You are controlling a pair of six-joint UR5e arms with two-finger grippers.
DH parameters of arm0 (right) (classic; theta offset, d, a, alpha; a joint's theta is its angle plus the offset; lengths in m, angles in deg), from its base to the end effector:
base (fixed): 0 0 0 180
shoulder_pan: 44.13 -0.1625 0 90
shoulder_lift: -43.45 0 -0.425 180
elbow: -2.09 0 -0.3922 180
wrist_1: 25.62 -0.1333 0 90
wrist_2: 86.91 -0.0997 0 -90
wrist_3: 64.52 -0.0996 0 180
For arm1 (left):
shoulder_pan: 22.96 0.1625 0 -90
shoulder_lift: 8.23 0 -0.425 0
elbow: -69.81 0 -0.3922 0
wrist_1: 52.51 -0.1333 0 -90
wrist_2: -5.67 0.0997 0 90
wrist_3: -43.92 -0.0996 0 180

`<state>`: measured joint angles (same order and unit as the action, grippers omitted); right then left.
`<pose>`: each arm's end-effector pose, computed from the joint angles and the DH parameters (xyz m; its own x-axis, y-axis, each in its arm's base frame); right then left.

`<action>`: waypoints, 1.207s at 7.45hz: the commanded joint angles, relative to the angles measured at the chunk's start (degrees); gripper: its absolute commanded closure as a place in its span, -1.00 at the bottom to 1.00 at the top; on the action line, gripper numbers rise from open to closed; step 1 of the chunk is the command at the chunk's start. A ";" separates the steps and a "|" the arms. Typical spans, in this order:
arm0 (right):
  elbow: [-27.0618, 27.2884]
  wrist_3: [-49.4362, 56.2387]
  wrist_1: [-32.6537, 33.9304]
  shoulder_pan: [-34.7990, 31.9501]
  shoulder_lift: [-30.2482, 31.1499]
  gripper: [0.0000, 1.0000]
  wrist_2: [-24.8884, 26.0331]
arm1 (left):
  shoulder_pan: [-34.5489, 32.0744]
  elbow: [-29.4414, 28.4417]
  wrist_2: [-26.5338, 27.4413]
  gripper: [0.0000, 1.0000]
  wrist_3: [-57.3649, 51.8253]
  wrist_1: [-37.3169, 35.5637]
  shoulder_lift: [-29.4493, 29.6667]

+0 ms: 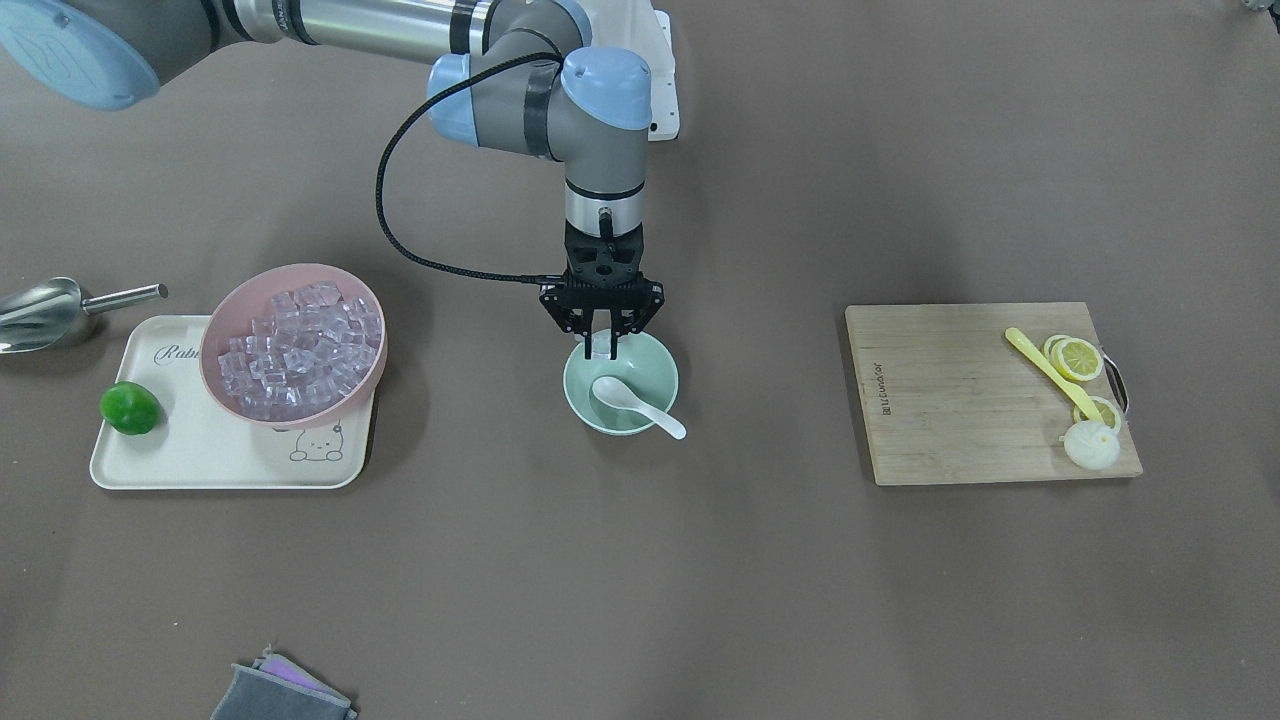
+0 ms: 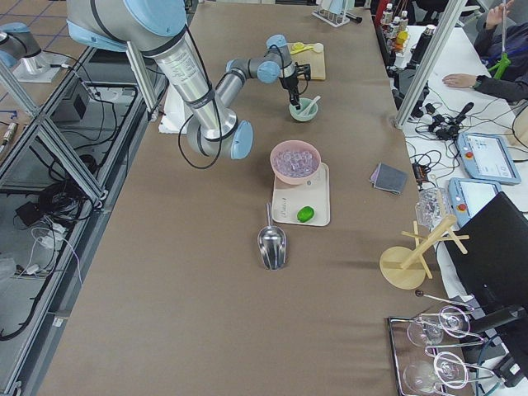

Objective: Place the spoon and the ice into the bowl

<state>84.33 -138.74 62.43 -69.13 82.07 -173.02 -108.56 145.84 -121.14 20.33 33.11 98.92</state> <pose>-0.6266 -0.4467 0.1556 0.7371 0.0444 0.6743 -0.2755 0.9309 0.2399 -0.0262 -0.6188 0.6287 0.7017 0.4437 -0.5574 -0.3901 0.8940 0.2205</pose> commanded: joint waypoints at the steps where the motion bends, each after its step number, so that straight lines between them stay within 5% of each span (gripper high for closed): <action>1: -0.59 -1.71 -0.07 0.56 -0.56 -1.00 0.07 | -0.01 0.26 -0.02 -0.97 0.03 -0.10 -0.45; 4: 0.20 -1.54 0.45 -1.09 -1.18 -1.00 -1.24 | -0.01 0.43 -0.89 -0.97 0.12 0.86 -2.64; 5: 0.38 -0.92 0.54 -3.89 -1.18 -1.00 -5.25 | -0.10 0.52 -5.60 -0.97 2.21 0.00 -2.65; 7: 3.70 3.28 0.72 -8.73 1.61 -1.00 -10.71 | -0.97 5.67 -18.25 -0.97 23.29 0.60 -8.33; 9: 10.63 9.68 0.72 -14.26 8.89 -1.00 -16.77 | -1.94 12.71 -18.13 -0.97 46.75 0.60 -11.43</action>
<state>90.73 -133.08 63.13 -79.71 86.47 -185.76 -110.02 154.40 -138.59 52.00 33.68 89.53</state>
